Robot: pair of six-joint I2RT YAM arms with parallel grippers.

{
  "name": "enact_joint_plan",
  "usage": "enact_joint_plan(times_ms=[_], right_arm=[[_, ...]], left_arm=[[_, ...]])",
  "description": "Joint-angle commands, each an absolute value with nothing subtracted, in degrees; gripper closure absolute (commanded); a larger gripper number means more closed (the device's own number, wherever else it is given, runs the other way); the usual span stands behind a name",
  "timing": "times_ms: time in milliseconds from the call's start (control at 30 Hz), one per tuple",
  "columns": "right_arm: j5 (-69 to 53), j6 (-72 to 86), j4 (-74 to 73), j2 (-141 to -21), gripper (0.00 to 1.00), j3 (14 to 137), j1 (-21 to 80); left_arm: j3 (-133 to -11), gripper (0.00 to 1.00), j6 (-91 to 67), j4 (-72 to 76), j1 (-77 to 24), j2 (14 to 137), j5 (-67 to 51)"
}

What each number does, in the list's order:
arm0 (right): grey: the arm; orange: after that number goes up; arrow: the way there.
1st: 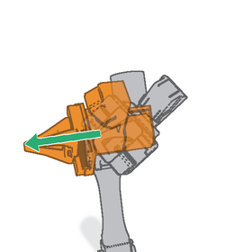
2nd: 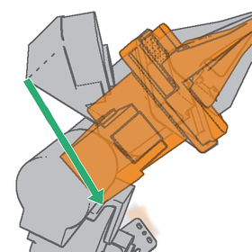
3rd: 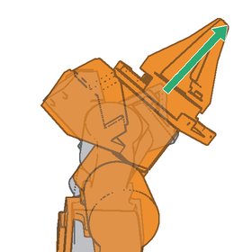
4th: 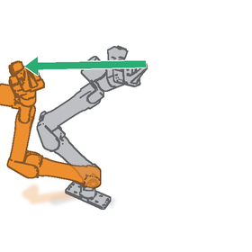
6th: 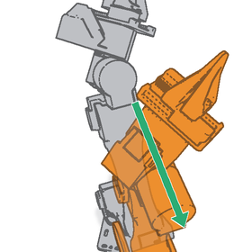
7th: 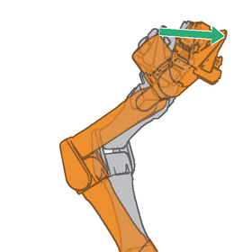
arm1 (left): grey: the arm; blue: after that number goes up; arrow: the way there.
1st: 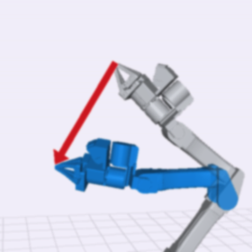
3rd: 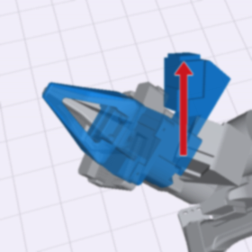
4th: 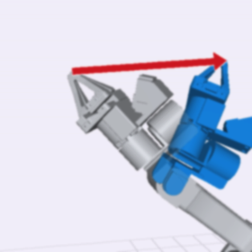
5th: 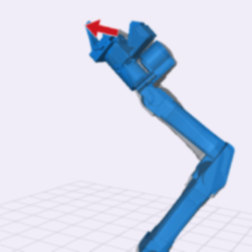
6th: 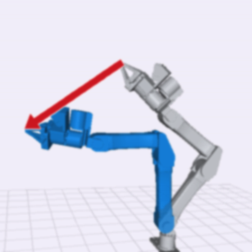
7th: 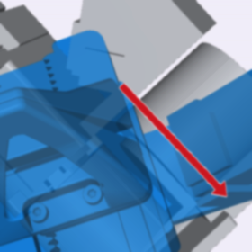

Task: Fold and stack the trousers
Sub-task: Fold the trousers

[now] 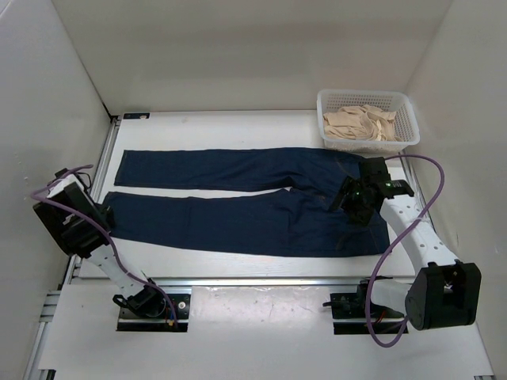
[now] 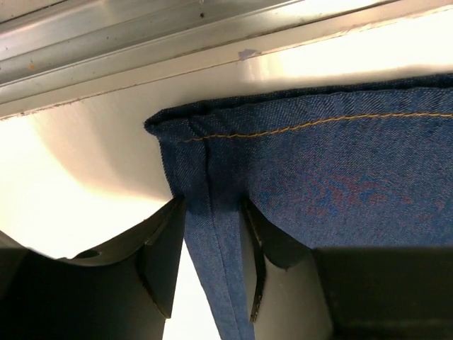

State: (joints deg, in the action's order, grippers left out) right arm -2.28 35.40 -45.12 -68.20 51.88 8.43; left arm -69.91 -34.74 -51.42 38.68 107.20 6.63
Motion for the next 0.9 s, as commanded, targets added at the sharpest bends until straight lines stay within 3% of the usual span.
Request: enact_joint_plan(times_ms=[0,33,133,167,333,467,533,667,867], right_arm=[[-2.4,35.4,-46.3,-68.5,0.26,54.0,8.6],[-2.4,35.4,-46.3,-67.8,0.26,53.4,8.6],[-2.4,35.9,-46.3,-67.1,0.26,52.4,8.6],[-2.4,36.6,-46.9,-66.5,0.26,52.4,8.6],[-3.0,39.7,-51.2,-63.4,0.24,46.9,8.6],[-8.5,46.5,-51.2,-55.9,0.33,35.8,6.7],[-9.1,48.8,-51.2,-52.0,0.38,30.3,4.9],[-10.6,54.2,-50.3,-39.9,0.38,24.1,2.7],[-7.6,60.6,-45.1,-38.3,0.4,20.7,2.2]], left_arm=[[-71.9,0.54,-33.8,-49.8,38.1,107.1,7.8],[-71.9,0.55,-33.8,-49.8,38.1,107.1,7.8],[-71.9,0.86,-33.3,-49.8,36.9,107.1,7.8],[-71.9,0.9,-33.3,-49.8,36.9,107.1,6.9],[-70.0,0.9,-33.3,-49.8,31.9,99.1,5.8],[-71.4,0.9,-34.4,-51.0,26.8,93.2,5.8],[-74.3,0.9,-34.4,-53.2,25.6,91.9,5.8],[-79.4,0.9,-34.4,-55.7,24.2,91.2,6.4],[-82.4,0.9,-33.1,-56.9,22.9,91.2,5.9]])
